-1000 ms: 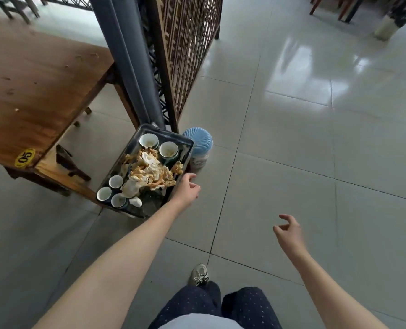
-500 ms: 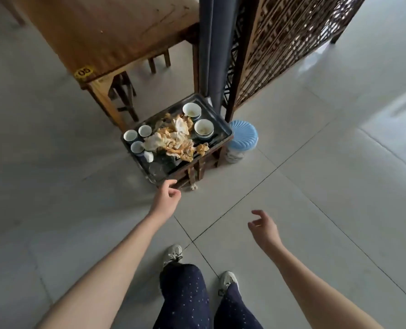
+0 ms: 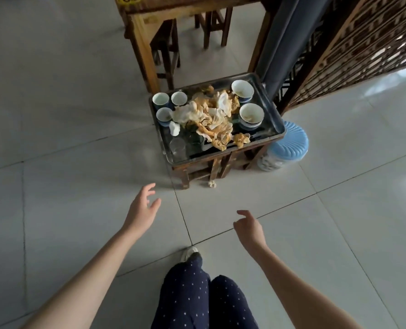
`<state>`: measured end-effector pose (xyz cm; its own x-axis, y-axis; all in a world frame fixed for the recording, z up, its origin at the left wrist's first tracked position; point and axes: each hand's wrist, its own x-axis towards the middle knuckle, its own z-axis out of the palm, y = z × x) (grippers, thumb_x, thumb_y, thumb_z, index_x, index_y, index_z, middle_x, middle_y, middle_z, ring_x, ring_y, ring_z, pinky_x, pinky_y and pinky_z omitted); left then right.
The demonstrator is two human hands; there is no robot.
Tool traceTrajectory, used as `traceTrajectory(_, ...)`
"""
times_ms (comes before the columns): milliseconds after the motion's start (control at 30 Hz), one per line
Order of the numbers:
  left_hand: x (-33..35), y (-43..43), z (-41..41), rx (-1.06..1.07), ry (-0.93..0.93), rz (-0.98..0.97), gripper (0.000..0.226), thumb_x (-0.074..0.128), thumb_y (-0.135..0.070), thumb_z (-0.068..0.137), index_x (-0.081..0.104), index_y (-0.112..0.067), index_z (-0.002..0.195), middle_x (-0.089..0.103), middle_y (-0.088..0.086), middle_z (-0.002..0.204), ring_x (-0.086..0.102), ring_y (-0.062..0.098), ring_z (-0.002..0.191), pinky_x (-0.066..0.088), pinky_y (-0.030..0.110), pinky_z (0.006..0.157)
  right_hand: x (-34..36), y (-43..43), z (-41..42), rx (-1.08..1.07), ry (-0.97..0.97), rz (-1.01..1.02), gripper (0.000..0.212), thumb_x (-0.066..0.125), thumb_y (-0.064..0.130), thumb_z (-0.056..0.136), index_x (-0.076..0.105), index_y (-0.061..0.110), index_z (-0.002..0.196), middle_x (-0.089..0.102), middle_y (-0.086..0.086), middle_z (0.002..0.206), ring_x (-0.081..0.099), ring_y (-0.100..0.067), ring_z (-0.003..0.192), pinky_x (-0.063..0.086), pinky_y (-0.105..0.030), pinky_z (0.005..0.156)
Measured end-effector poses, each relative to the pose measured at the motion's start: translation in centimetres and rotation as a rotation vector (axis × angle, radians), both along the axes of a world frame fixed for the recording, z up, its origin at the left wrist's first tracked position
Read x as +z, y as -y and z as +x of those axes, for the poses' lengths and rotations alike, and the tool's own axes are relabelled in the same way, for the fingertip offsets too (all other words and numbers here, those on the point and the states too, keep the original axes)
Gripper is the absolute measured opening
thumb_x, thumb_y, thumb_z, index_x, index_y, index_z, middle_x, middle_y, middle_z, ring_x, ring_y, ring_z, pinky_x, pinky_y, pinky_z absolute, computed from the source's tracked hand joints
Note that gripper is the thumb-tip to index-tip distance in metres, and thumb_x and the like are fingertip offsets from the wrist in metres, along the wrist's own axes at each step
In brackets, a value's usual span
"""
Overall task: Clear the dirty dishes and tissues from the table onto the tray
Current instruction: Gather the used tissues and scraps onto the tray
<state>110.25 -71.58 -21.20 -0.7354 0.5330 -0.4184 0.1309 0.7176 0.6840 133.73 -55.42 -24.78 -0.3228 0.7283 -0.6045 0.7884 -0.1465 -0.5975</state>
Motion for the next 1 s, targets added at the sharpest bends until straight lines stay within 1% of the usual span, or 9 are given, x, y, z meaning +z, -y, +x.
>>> traceTrajectory(100, -6.3, -0.5, -2.1, -0.014, -0.081, -0.037, 0.041, 0.056, -0.017, 0.093, 0.049, -0.016, 0.133, 0.055, 0.009, 0.13, 0.053, 0.031, 0.112, 0.042, 0.037, 0.093, -6.7, -1.9, -2.3, 0.033, -0.016, 0.028, 0.035, 0.053, 0.012, 0.088, 0.056, 0.018, 0.122, 0.066, -0.001, 0.091, 0.057, -0.012, 0.071, 0.039, -0.021, 0.056)
traceTrajectory(167, -10.7, -0.9, -3.1, -0.035, -0.128, -0.115, 0.037, 0.055, -0.023, 0.093, 0.052, -0.022, 0.13, 0.055, 0.003, 0.131, 0.052, 0.029, 0.115, 0.039, 0.041, 0.096, -11.3, -2.9, -3.9, 0.039, -0.02, 0.043, 0.033, 0.055, 0.011, 0.088, 0.056, 0.016, 0.121, 0.065, -0.001, 0.09, 0.057, -0.012, 0.071, 0.04, -0.02, 0.056)
traceTrajectory(300, -18.9, -2.0, -4.7, -0.094, -0.255, -0.221, 0.03, 0.052, -0.035, 0.094, 0.054, -0.035, 0.123, 0.051, -0.007, 0.134, 0.052, 0.024, 0.116, 0.029, 0.04, 0.092, -20.6, -4.8, -6.9, 0.008, -0.068, 0.058, 0.031, 0.057, 0.011, 0.09, 0.056, 0.012, 0.121, 0.062, 0.001, 0.084, 0.057, -0.008, 0.069, 0.042, -0.018, 0.056)
traceTrajectory(567, -33.0, -3.7, -6.2, -0.115, -0.159, -0.143, 0.029, 0.05, -0.031, 0.096, 0.054, -0.033, 0.125, 0.05, -0.008, 0.137, 0.049, 0.02, 0.123, 0.032, 0.04, 0.1, -36.6, -8.1, -11.8, 0.02, -0.094, 0.108, 0.032, 0.057, 0.015, 0.089, 0.055, 0.014, 0.121, 0.063, -0.001, 0.091, 0.062, -0.02, 0.084, 0.051, -0.028, 0.073)
traceTrajectory(667, -37.2, -3.3, -5.8, -0.111, -0.129, -0.103, 0.028, 0.052, -0.027, 0.096, 0.055, -0.031, 0.124, 0.053, -0.01, 0.132, 0.051, 0.018, 0.122, 0.033, 0.041, 0.102, -41.6, -9.6, -12.8, 0.051, -0.076, 0.123, 0.036, 0.056, 0.017, 0.089, 0.051, 0.016, 0.125, 0.065, -0.007, 0.108, 0.061, -0.023, 0.096, 0.05, -0.03, 0.08)
traceTrajectory(733, -39.4, -2.7, -5.5, -0.083, -0.076, -0.047, 0.029, 0.054, -0.021, 0.095, 0.055, -0.026, 0.124, 0.057, -0.006, 0.127, 0.055, 0.019, 0.113, 0.037, 0.041, 0.101, -43.9, -10.6, -13.6, 0.106, -0.039, 0.151, 0.04, 0.056, 0.018, 0.088, 0.049, 0.017, 0.128, 0.06, -0.01, 0.12, 0.058, -0.024, 0.107, 0.048, -0.031, 0.085)
traceTrajectory(800, -41.3, -1.8, -5.2, -0.06, 0.01, 0.048, 0.029, 0.055, -0.01, 0.094, 0.055, -0.018, 0.122, 0.061, 0.004, 0.12, 0.058, 0.021, 0.104, 0.042, 0.032, 0.094, -45.4, -11.8, -14.6, 0.167, 0.009, 0.195, 0.042, 0.058, 0.018, 0.087, 0.048, 0.016, 0.128, 0.056, -0.009, 0.126, 0.055, -0.026, 0.112, 0.046, -0.034, 0.089)
traceTrajectory(900, -43.2, 0.0, -5.6, -0.041, 0.06, 0.085, 0.029, 0.057, -0.001, 0.091, 0.056, -0.018, 0.114, 0.064, 0.008, 0.11, 0.058, 0.021, 0.101, 0.039, 0.005, 0.08, -46.9, -13.4, -16.3, 0.211, 0.066, 0.255, 0.041, 0.058, 0.016, 0.085, 0.052, 0.014, 0.126, 0.054, -0.011, 0.125, 0.055, -0.029, 0.111, 0.045, -0.035, 0.088)
traceTrajectory(1000, -44.7, 1.5, -6.4, -0.011, 0.068, 0.09, 0.031, 0.058, 0.0, 0.09, 0.055, -0.024, 0.109, 0.064, 0.005, 0.104, 0.059, 0.022, 0.101, 0.036, 0.001, 0.078, -48.4, -14.0, -17.4, 0.27, 0.086, 0.26, 0.037, 0.06, 0.014, 0.084, 0.058, 0.015, 0.121, 0.053, -0.01, 0.126, 0.055, -0.028, 0.11, 0.046, -0.033, 0.088)
